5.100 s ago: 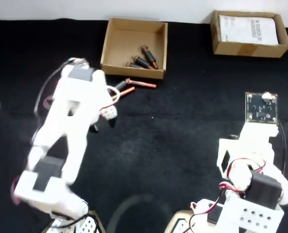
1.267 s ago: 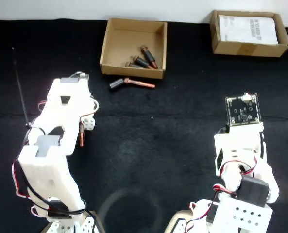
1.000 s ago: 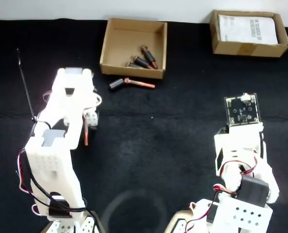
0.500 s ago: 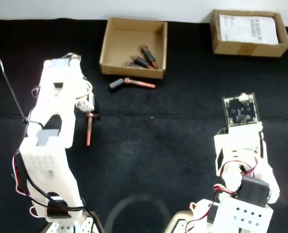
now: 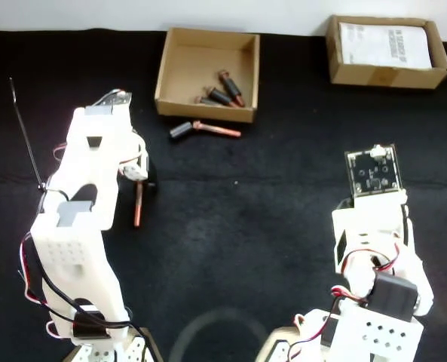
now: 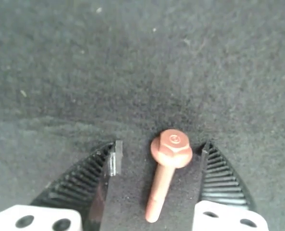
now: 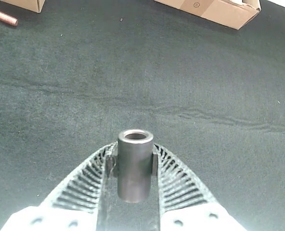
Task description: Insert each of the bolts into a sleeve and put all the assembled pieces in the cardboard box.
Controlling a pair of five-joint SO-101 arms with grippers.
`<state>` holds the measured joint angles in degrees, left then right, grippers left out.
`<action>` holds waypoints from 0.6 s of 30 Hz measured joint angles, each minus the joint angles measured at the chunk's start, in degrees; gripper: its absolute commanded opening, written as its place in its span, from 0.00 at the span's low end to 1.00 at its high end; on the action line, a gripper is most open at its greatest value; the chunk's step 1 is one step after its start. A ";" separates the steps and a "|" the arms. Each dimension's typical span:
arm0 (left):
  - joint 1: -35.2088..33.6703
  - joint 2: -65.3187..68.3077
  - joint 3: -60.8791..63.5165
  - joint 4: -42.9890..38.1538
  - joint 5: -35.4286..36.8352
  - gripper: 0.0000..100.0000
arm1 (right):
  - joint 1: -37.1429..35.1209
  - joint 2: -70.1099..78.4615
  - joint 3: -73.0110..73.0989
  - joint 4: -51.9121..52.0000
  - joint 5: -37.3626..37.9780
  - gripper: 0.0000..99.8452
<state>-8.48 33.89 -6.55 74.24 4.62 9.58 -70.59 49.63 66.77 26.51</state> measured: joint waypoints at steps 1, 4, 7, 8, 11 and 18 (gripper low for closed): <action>0.09 0.70 -0.53 0.00 -0.18 0.08 | 0.00 0.00 0.00 -0.09 0.00 0.01; 0.97 2.46 -3.25 1.49 -0.44 0.02 | 0.00 0.00 0.00 -0.44 0.00 0.01; 1.32 4.48 -5.80 3.87 -0.44 0.01 | 0.00 0.00 0.09 -2.73 0.00 0.01; 1.32 5.01 -6.68 4.92 -0.44 0.01 | 0.00 0.00 0.09 -3.52 0.00 0.01; 1.49 6.33 -9.41 8.62 -0.44 0.01 | -0.18 0.00 1.05 -6.24 0.00 0.01; 1.41 7.38 -18.02 19.60 -0.70 0.01 | -3.43 0.00 7.21 -11.34 0.35 0.01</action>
<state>-7.08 41.27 -24.57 93.85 3.91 6.15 -70.59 56.84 55.43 26.86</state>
